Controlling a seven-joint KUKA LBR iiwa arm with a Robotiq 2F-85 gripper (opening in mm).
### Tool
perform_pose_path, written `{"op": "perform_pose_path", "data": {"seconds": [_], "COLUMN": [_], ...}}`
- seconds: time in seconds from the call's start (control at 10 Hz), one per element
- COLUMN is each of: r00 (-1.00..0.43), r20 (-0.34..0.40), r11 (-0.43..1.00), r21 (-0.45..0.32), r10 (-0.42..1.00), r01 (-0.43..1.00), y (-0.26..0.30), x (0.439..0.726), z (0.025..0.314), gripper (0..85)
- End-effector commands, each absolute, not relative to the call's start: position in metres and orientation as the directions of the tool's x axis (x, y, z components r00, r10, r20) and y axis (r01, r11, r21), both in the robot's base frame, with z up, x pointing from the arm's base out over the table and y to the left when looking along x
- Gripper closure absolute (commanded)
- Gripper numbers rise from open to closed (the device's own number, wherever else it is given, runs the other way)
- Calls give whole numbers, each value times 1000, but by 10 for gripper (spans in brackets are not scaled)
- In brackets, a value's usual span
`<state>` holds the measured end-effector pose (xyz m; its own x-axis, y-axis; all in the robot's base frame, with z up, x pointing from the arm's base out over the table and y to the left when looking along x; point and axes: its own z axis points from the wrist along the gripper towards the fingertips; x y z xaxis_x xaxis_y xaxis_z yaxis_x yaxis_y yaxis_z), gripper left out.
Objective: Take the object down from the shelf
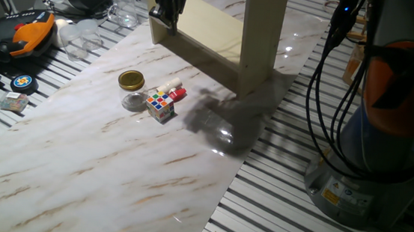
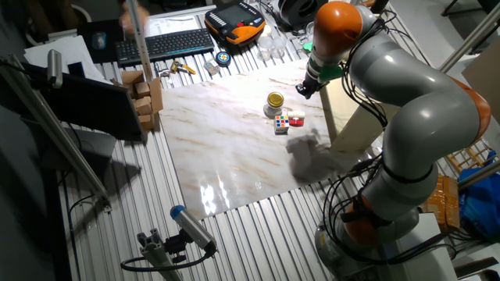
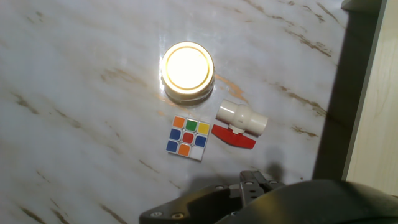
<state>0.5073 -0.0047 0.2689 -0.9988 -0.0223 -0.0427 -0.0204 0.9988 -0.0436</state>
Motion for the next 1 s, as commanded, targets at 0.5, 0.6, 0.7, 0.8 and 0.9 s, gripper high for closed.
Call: {"op": "perform_pose_path", "data": {"seconds": [0.5,0.6,0.7,0.8,0.9], "r00": [-999,-999,-999,-999,-999], "r20": [-37,-37,-38,-38,-37], "r11": [999,999,999,999,999], "r21": [-33,-33,-34,-34,-34], "r10": [-23,-22,-20,-20,-20], "r01": [-22,-20,-19,-19,-19], "y": [-5,-4,-5,-4,-4], "x": [507,508,508,508,508], "z": [268,268,268,268,268], "gripper": [850,850,850,850,850]}}
